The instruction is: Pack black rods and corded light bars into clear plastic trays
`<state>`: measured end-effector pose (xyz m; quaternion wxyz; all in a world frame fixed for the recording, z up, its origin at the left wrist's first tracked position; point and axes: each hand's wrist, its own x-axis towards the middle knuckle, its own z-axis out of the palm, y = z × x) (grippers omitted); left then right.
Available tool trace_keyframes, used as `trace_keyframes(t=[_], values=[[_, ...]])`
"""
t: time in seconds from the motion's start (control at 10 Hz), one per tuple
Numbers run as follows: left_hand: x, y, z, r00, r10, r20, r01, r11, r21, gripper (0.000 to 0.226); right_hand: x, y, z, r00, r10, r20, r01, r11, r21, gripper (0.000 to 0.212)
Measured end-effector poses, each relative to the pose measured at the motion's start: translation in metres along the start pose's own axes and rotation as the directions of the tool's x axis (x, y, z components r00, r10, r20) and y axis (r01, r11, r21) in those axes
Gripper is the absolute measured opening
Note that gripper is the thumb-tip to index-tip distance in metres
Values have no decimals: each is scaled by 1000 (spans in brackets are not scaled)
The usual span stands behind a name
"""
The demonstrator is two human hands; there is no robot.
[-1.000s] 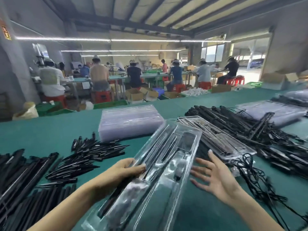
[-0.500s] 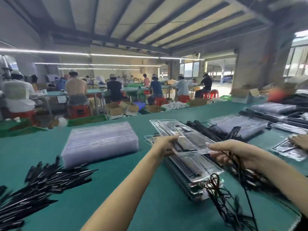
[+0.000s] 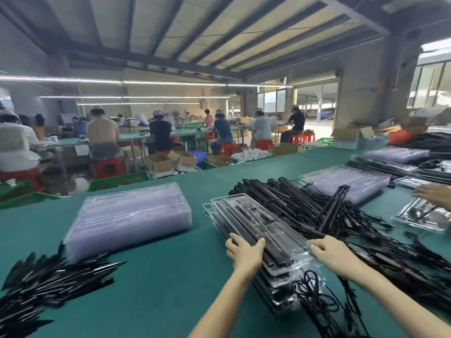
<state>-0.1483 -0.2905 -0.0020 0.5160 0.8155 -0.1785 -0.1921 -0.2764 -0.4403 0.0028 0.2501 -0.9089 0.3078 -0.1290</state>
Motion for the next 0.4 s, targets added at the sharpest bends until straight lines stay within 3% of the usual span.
trace_keyframes(t=[0.2, 0.3, 0.4], values=[[5, -8, -2, 999, 7, 52, 2, 985, -174, 79, 3, -6, -1, 999, 34, 36, -30, 993, -111, 34], [1, -16, -14, 996, 18, 83, 7, 954, -299, 75, -2, -21, -3, 997, 7, -83, -24, 980, -196, 42], [-5, -33, -32, 1000, 19, 14, -13, 940, -341, 68, -12, -50, 7, 965, -133, -226, 75, 966, -247, 49]])
